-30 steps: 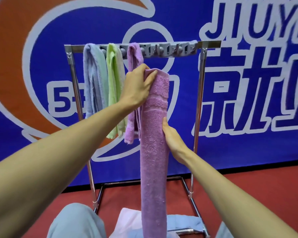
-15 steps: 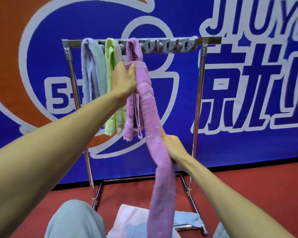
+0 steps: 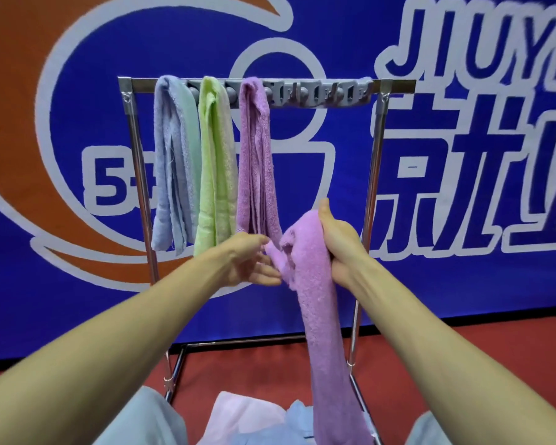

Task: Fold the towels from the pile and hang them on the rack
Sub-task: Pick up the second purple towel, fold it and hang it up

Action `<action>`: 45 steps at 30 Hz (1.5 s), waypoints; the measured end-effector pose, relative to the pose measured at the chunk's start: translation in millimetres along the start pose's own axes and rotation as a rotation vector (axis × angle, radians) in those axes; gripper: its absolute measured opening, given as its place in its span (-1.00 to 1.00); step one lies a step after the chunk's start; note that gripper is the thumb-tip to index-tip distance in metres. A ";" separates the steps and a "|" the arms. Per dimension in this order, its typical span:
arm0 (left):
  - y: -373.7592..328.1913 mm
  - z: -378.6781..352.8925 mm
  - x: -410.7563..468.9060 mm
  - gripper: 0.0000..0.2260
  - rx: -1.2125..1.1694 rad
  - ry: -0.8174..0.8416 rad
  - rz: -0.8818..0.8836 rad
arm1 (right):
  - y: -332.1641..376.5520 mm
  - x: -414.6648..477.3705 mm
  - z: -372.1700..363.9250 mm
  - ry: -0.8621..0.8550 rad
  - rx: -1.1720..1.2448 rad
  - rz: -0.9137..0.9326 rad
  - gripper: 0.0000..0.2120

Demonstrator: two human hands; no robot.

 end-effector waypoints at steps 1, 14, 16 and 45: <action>4.6 -2.6 0.2 -0.77 -0.040 0.020 0.018 | 2.4 2.2 2.4 0.015 0.043 -0.005 -0.49; 23.8 -15.7 -11.8 -0.77 -0.005 -0.100 -0.421 | 20.3 -7.7 2.5 0.183 0.310 0.029 -0.72; 18.4 -17.2 -10.9 -0.82 -0.008 -0.164 -0.456 | 22.3 -5.8 4.2 0.173 0.351 0.038 -0.72; -128.2 4.7 -16.3 -0.75 0.830 -0.128 -0.866 | 46.4 1.5 -6.9 0.509 -0.201 0.165 -0.58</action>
Point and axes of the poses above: each hand's wrist, its own x-axis towards the middle knuckle, its own z-axis out of the back of the hand, y = z × x, the point moved 3 cm from there along x, towards the middle knuckle, and after that the axes turned 13 degrees about x, right-handed, at the moved point
